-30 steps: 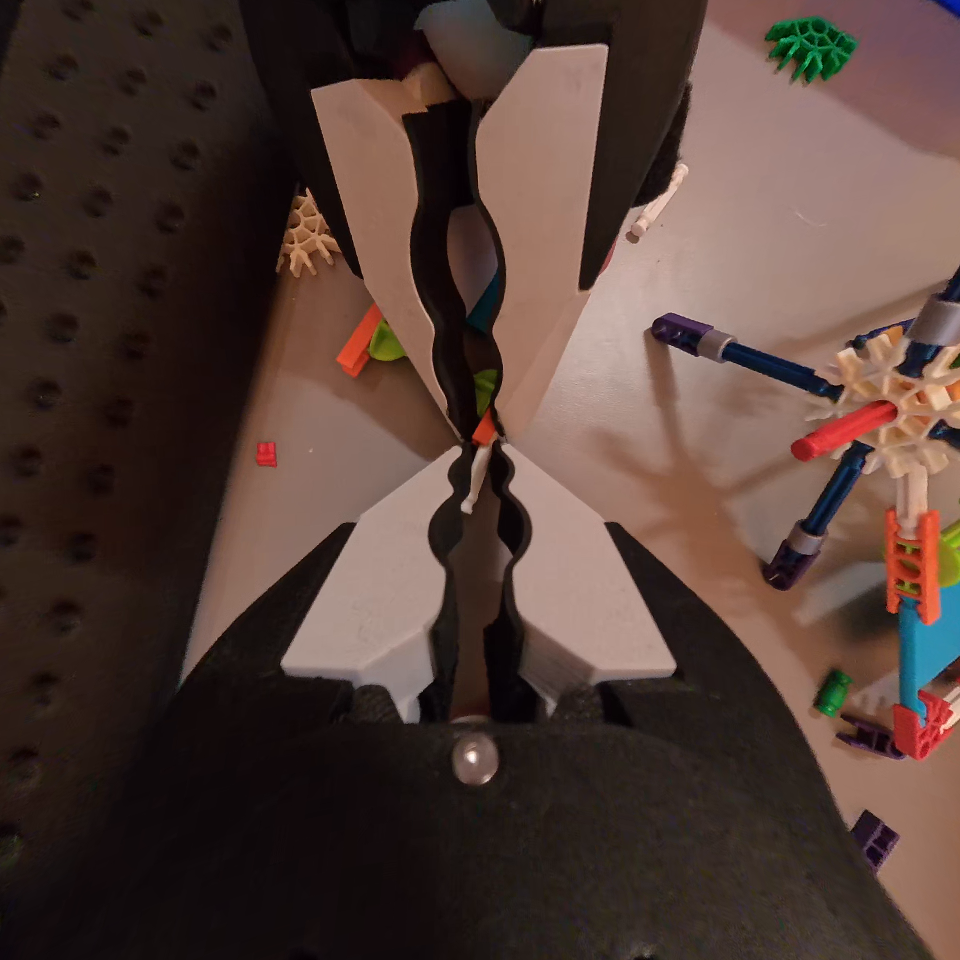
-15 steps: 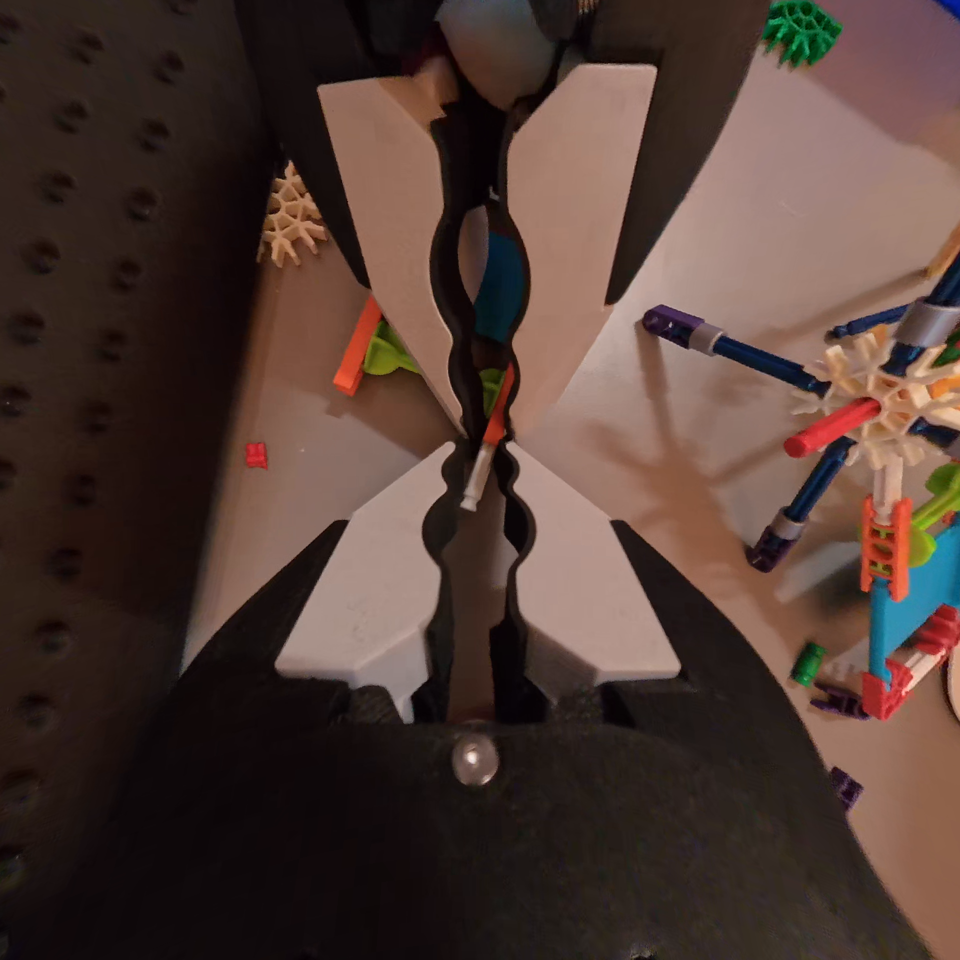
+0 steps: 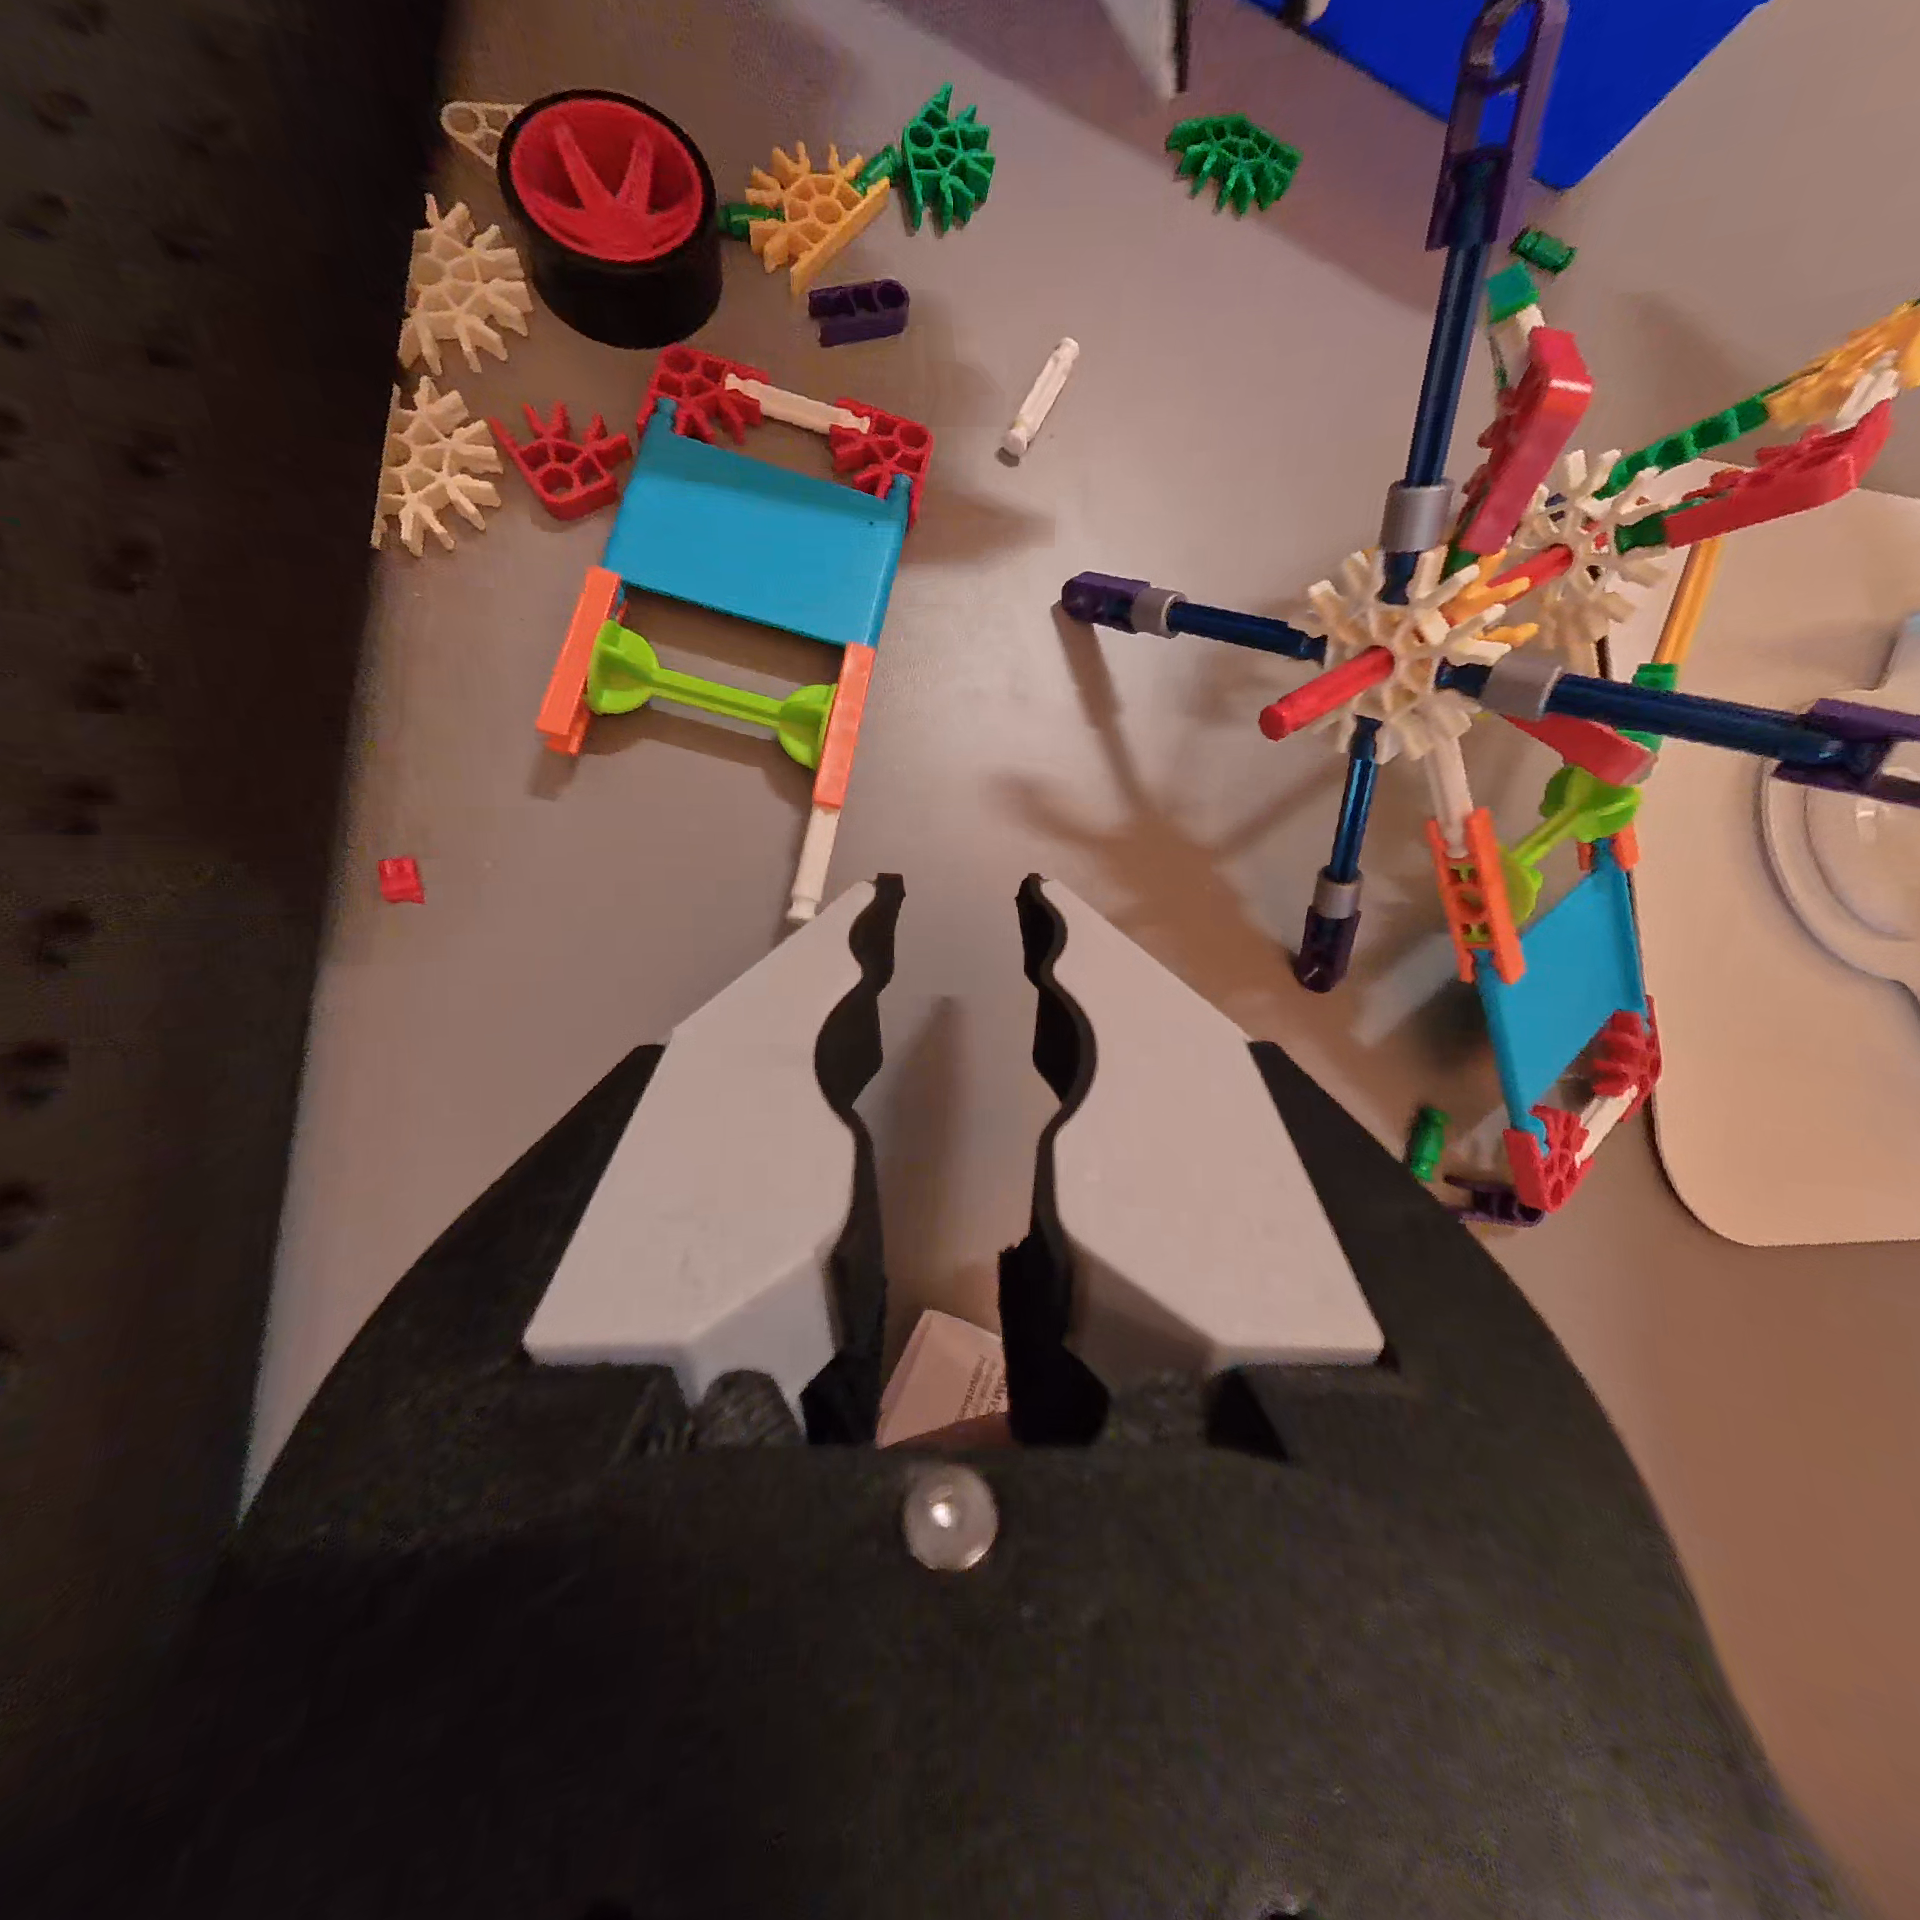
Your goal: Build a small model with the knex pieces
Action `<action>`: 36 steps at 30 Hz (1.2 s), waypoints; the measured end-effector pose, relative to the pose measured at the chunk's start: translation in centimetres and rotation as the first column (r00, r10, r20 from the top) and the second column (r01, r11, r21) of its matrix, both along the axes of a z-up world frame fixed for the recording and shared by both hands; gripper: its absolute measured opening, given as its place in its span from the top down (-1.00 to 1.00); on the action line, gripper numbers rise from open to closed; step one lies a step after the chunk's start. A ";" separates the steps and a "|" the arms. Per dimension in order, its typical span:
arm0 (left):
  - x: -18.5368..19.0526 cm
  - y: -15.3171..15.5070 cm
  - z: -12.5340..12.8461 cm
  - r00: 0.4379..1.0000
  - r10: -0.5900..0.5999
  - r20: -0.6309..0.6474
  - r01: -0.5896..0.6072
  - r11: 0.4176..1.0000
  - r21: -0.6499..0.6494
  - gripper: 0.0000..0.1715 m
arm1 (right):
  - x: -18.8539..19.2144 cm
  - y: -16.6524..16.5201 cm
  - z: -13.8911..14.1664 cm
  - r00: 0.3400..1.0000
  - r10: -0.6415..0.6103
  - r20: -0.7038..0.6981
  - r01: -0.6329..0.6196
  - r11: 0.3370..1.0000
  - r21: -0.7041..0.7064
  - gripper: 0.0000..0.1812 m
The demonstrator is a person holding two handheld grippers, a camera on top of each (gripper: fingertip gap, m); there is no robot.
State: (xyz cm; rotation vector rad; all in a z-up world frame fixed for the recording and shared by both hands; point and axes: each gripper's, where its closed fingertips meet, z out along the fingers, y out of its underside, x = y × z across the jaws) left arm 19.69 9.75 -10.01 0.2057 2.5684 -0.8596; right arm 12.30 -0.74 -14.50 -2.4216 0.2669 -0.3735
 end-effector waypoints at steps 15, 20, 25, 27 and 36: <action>-0.6 0.6 -7.4 0.985 -0.043 -0.167 0.085 0.964 0.253 0.99 | -0.7 -0.1 -0.4 1.000 0.028 -0.009 -0.028 0.999 -0.022 0.77; 0.0 0.1 -7.2 0.990 -0.019 -0.138 0.049 0.975 0.218 1.00 | -0.6 -0.4 0.2 1.000 0.014 0.007 -0.014 1.000 -0.010 0.77; -0.5 -2.3 -6.2 0.972 0.020 -0.234 0.005 0.995 0.104 0.63 | -0.5 -0.7 0.5 1.000 0.003 0.011 -0.003 1.000 0.005 0.78; -0.1 -3.0 -6.7 0.971 0.063 -0.232 -0.042 0.995 0.095 0.64 | -0.5 -0.6 0.4 1.000 0.006 0.008 -0.006 1.000 0.001 0.78; 0.8 -4.6 -7.4 0.962 0.116 -0.248 -0.110 0.993 0.037 0.96 | -0.5 -0.7 0.7 1.000 0.004 0.012 -0.004 1.000 0.012 0.78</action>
